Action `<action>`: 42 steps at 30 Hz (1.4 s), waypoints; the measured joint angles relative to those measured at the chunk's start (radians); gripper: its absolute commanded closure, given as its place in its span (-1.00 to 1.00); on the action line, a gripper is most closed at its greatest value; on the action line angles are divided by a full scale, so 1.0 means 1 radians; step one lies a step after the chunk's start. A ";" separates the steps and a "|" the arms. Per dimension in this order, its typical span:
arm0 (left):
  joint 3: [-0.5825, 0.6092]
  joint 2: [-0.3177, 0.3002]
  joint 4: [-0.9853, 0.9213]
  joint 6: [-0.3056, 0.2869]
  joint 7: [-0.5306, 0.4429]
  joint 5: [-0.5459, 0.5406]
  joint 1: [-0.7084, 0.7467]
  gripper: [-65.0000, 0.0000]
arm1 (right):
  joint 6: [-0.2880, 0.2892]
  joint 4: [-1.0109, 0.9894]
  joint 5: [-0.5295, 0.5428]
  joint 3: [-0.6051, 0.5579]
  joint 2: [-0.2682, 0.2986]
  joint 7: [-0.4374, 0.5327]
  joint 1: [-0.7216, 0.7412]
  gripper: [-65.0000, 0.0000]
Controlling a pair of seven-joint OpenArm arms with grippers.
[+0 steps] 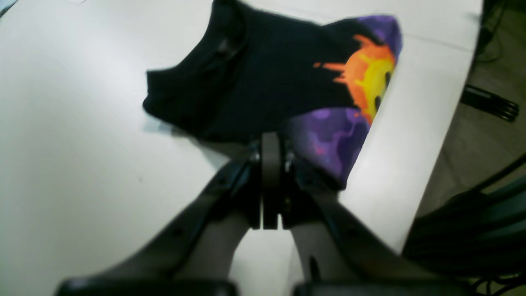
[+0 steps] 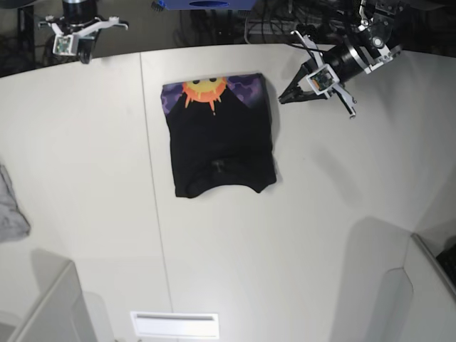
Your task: Fold the T-shirt properly
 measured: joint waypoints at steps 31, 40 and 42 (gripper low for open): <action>0.225 -0.108 -0.672 0.000 -0.026 -0.017 0.274 1.00 | 0.001 -0.241 -0.275 -0.298 -0.039 -0.356 -0.149 1.00; 0.317 -0.051 -1.084 0.005 -0.027 -0.017 0.014 1.00 | 0.000 -0.617 -0.276 -0.360 -0.083 -0.345 0.060 1.00; 0.322 -0.024 -1.170 0.005 -0.036 -0.021 -0.040 1.00 | 0.000 -0.694 -0.275 -0.363 -0.085 -0.307 0.103 1.00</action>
